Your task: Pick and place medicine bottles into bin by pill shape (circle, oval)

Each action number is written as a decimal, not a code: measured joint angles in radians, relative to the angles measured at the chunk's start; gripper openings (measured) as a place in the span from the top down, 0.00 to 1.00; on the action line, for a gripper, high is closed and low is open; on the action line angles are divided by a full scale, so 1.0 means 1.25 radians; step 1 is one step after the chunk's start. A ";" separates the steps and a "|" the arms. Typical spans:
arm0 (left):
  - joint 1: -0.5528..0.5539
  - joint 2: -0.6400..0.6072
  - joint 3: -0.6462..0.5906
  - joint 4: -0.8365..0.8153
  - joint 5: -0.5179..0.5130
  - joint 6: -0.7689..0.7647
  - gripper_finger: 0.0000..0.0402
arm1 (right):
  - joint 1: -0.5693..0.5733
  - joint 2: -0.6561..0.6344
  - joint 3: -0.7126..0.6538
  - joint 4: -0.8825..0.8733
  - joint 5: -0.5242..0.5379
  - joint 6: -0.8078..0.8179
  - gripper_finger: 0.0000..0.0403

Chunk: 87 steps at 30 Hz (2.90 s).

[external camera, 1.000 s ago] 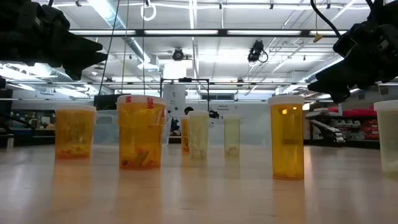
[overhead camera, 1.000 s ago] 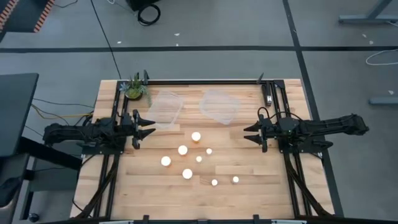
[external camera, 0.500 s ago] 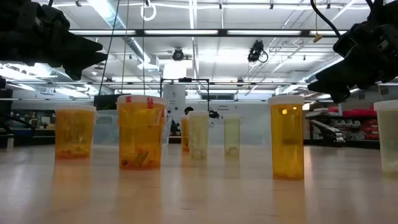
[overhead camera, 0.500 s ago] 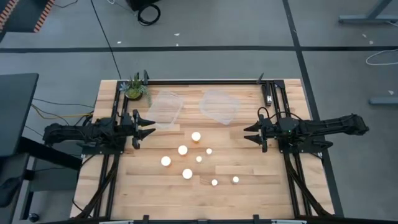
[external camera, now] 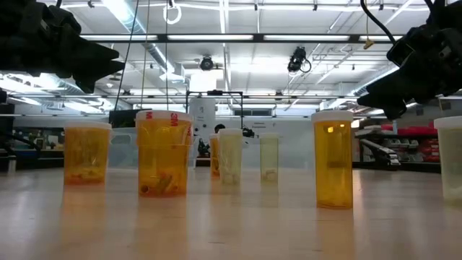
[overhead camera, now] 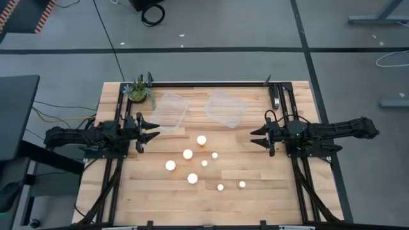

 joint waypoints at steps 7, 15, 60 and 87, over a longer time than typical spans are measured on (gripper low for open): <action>0.000 0.000 0.000 0.000 0.000 0.000 0.57 | 0.000 0.000 0.000 0.000 0.000 0.000 0.52; 0.000 0.000 0.000 0.000 0.000 0.000 0.57 | 0.000 0.000 0.000 0.000 0.000 0.000 0.52; 0.000 0.001 0.000 0.000 0.000 0.000 0.57 | 0.000 0.000 -0.002 0.230 0.172 0.034 0.52; 0.000 0.001 0.000 0.000 0.000 0.000 0.57 | -0.048 0.503 0.202 0.154 0.076 -0.001 0.52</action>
